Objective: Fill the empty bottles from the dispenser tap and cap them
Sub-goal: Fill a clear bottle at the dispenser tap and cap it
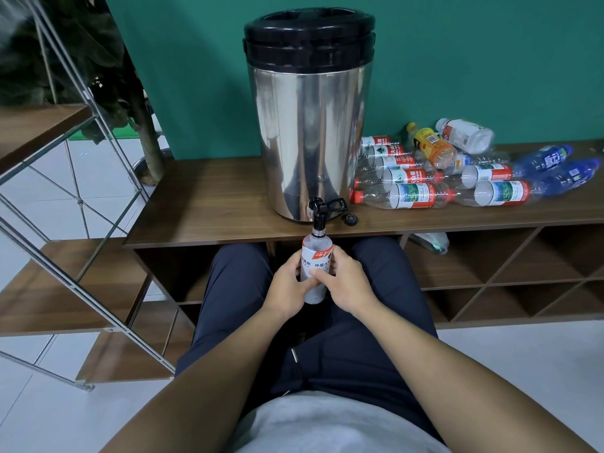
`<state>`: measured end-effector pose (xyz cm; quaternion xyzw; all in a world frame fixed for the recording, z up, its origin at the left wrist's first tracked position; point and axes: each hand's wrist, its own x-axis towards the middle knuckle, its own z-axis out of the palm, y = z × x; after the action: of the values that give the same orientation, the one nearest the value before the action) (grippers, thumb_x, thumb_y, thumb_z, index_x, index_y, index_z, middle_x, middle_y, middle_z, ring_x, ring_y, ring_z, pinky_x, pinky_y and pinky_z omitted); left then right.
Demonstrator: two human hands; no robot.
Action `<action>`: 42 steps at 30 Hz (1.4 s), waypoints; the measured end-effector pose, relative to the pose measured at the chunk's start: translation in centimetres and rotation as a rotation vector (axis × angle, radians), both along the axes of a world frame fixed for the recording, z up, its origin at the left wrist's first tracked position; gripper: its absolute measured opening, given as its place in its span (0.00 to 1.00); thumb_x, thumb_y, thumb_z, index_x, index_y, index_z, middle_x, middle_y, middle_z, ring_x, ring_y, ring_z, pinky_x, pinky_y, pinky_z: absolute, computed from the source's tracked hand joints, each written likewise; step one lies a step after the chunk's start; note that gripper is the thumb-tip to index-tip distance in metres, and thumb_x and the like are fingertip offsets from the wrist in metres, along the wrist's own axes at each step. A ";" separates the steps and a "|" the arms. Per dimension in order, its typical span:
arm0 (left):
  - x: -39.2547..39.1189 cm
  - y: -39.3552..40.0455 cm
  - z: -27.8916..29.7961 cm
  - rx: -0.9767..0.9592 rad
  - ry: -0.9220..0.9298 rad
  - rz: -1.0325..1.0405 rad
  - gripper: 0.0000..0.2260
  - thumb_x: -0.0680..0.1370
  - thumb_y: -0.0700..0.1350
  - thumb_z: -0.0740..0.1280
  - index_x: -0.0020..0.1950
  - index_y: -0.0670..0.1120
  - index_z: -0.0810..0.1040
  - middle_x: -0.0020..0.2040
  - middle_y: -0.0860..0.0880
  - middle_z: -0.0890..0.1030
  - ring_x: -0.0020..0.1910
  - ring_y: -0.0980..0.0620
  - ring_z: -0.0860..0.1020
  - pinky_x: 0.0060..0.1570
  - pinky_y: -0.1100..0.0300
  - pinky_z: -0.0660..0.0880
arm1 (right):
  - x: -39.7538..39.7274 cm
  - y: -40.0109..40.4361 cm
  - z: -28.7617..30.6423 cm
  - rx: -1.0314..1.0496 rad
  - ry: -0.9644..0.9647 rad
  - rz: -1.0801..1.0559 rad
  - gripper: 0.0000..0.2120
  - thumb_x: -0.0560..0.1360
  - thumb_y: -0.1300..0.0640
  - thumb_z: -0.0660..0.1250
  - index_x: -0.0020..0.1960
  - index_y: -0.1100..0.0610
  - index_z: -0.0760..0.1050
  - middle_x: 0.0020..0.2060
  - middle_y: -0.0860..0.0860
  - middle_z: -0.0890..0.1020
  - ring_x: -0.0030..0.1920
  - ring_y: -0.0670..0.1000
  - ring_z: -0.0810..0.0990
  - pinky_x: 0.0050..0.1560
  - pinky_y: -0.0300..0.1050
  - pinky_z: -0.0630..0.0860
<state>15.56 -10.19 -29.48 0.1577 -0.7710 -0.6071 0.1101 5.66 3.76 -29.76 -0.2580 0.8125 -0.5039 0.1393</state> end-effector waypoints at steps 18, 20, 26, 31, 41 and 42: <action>0.2 0.1 0.4 0.006 0.014 -0.002 0.25 0.82 0.41 0.78 0.76 0.57 0.79 0.65 0.57 0.87 0.66 0.58 0.84 0.72 0.46 0.80 | 0.2 0.1 0.2 -0.006 0.009 0.004 0.24 0.78 0.54 0.79 0.72 0.46 0.78 0.56 0.42 0.89 0.56 0.41 0.87 0.60 0.50 0.86; 0.2 0.2 0.4 0.006 0.015 -0.002 0.24 0.82 0.41 0.78 0.76 0.57 0.79 0.65 0.57 0.87 0.66 0.58 0.84 0.72 0.46 0.80 | 0.2 0.1 0.3 -0.005 0.007 0.001 0.24 0.78 0.55 0.80 0.72 0.46 0.79 0.56 0.42 0.89 0.56 0.40 0.87 0.60 0.50 0.86; 0.3 0.2 0.6 -0.007 0.017 -0.004 0.24 0.82 0.40 0.77 0.76 0.56 0.79 0.65 0.58 0.87 0.66 0.59 0.84 0.71 0.47 0.80 | 0.2 0.1 0.3 0.003 0.012 -0.003 0.24 0.78 0.55 0.80 0.71 0.46 0.79 0.56 0.42 0.89 0.56 0.41 0.87 0.60 0.51 0.86; 0.3 0.2 0.5 0.000 0.019 -0.006 0.24 0.82 0.40 0.77 0.76 0.56 0.79 0.65 0.57 0.87 0.67 0.57 0.84 0.72 0.46 0.80 | 0.3 0.2 0.5 0.009 0.020 -0.001 0.24 0.78 0.55 0.79 0.72 0.47 0.78 0.57 0.42 0.89 0.57 0.41 0.87 0.60 0.51 0.86; 0.4 0.1 0.5 -0.004 0.022 -0.007 0.23 0.82 0.41 0.77 0.75 0.55 0.79 0.65 0.56 0.87 0.66 0.56 0.84 0.71 0.45 0.80 | 0.3 0.2 0.4 0.011 0.033 0.003 0.23 0.78 0.53 0.79 0.71 0.46 0.78 0.57 0.41 0.89 0.56 0.41 0.87 0.60 0.52 0.86; 0.4 0.1 0.5 -0.005 0.024 -0.005 0.23 0.82 0.40 0.77 0.75 0.55 0.79 0.65 0.56 0.87 0.66 0.56 0.84 0.71 0.45 0.80 | 0.3 0.2 0.4 0.011 0.031 0.003 0.23 0.78 0.53 0.79 0.71 0.46 0.78 0.57 0.41 0.89 0.56 0.40 0.87 0.60 0.52 0.86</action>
<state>15.96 -10.07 -28.94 0.1483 -0.7714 -0.6075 0.1181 5.98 3.98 -29.40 -0.2662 0.8169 -0.4952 0.1288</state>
